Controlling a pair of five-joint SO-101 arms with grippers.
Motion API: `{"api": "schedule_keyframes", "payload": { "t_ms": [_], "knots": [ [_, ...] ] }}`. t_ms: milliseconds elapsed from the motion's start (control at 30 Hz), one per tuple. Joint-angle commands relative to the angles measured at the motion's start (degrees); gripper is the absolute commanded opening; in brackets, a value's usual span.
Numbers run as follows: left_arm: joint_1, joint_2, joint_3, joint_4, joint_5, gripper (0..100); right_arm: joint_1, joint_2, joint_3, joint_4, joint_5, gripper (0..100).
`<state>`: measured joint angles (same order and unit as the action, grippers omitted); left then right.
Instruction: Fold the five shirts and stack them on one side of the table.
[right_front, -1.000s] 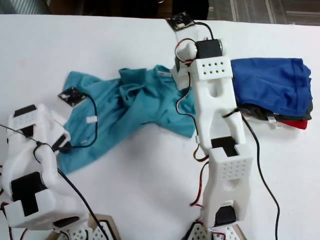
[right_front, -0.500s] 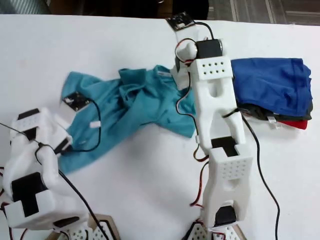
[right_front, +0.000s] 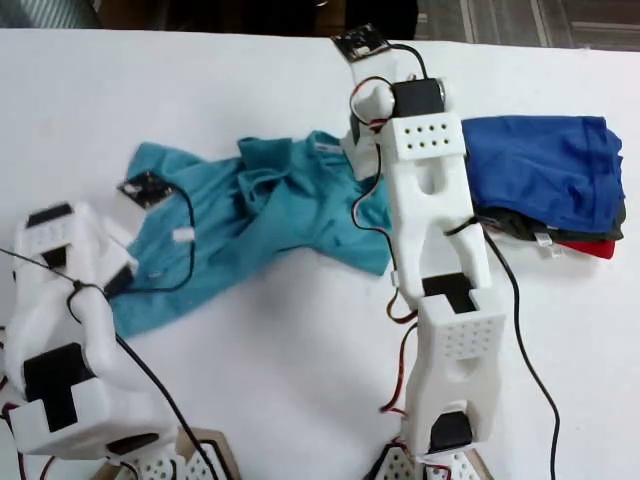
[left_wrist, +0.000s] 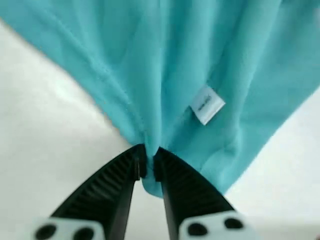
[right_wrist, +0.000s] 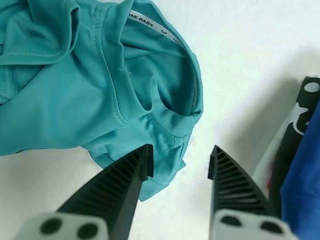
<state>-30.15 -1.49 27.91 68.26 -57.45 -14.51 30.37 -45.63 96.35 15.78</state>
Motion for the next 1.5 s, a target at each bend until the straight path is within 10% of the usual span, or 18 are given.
{"api": "schedule_keyframes", "payload": {
  "t_ms": [0, 367, 800, 1467],
  "knots": [
    [0.9, -2.2, -11.4, 10.5, 0.7, 3, -0.7, -4.8, -2.5, 0.6, 0.0, 18.1],
    [0.2, -1.7, -26.9, 28.7, 2.1, 3, -6.4, -13.7, -1.9, 3.8, 0.0, 18.0],
    [-2.8, -2.0, -5.8, 12.2, -2.3, 3, -8.5, -15.1, 4.2, 4.4, 0.0, 18.0],
    [-2.6, -2.1, -5.3, 11.7, -2.3, 3, -8.7, -15.0, 4.3, 4.4, -0.1, 18.0]
  ]
}}
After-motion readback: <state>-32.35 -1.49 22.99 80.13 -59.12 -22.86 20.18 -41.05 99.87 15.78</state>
